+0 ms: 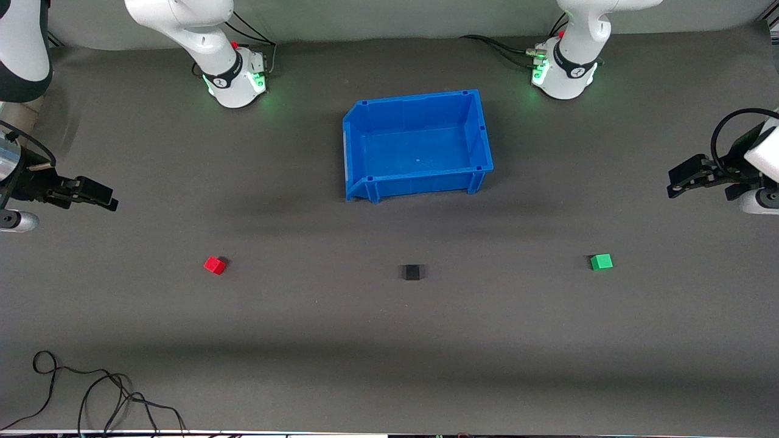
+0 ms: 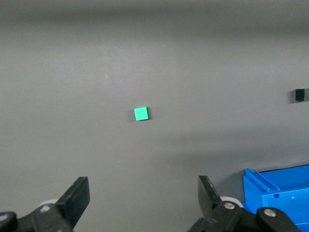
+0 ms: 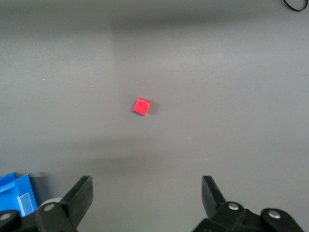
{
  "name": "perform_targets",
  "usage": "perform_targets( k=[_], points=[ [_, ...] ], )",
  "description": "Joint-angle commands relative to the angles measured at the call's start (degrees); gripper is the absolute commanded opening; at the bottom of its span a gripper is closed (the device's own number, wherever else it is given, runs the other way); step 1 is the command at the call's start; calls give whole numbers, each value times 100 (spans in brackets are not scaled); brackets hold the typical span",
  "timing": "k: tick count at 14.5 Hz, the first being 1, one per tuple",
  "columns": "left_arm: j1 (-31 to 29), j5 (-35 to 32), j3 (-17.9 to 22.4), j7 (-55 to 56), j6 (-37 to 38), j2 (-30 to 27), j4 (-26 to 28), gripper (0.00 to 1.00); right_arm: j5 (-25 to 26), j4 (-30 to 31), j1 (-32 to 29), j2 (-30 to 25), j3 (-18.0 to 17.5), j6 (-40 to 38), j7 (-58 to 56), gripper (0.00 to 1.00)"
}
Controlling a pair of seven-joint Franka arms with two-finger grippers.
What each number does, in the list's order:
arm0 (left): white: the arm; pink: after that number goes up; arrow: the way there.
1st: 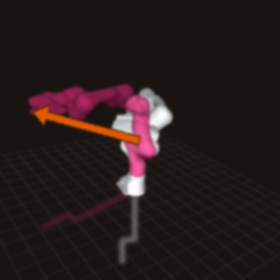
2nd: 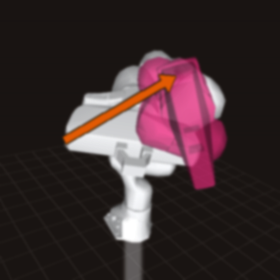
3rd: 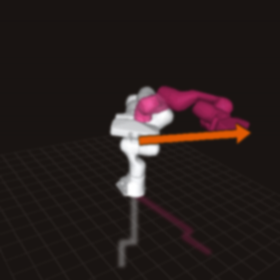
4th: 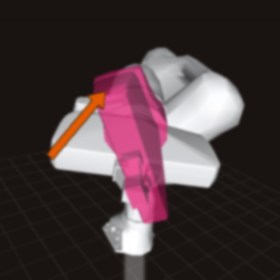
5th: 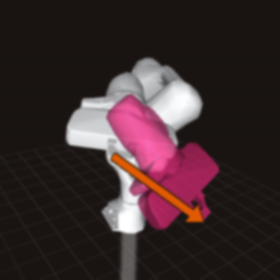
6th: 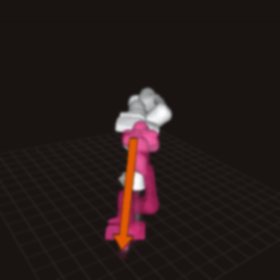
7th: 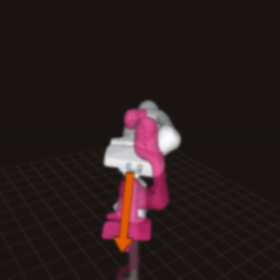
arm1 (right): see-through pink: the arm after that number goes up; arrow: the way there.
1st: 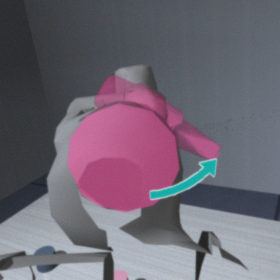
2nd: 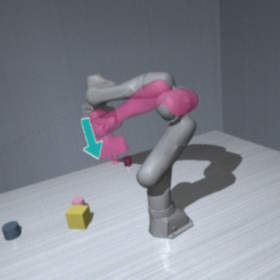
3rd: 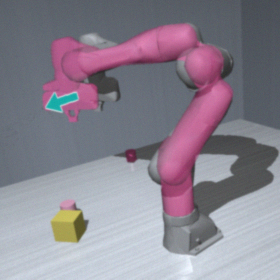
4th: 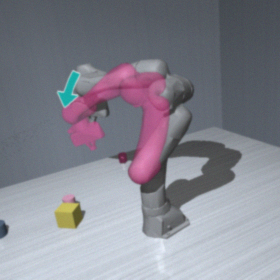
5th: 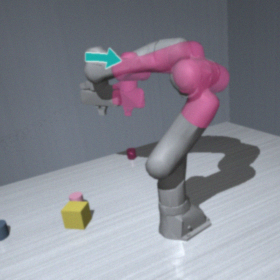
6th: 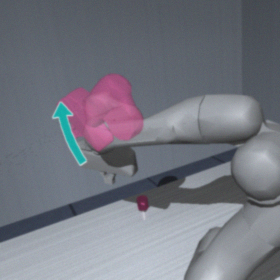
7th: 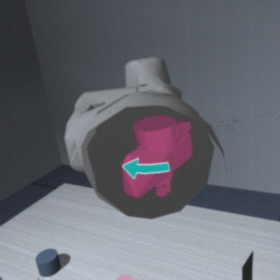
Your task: Attach green and red cubes to black cube
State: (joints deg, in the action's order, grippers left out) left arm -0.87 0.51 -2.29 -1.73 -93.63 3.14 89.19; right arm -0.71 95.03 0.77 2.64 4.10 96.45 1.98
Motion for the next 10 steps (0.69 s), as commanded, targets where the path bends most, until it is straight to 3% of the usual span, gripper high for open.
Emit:
perform_targets(
  k=[1, 10],
  points=[
    [96, -60, 80, -91, 117, -42, -69, 100, 45, -19, 20, -71, 3, -91, -5, 100],
    [0, 45, 106, 198, 239, -51, -77, 100, 45, -81, 37, -18, -6, -100, 13, 100]
  ],
)
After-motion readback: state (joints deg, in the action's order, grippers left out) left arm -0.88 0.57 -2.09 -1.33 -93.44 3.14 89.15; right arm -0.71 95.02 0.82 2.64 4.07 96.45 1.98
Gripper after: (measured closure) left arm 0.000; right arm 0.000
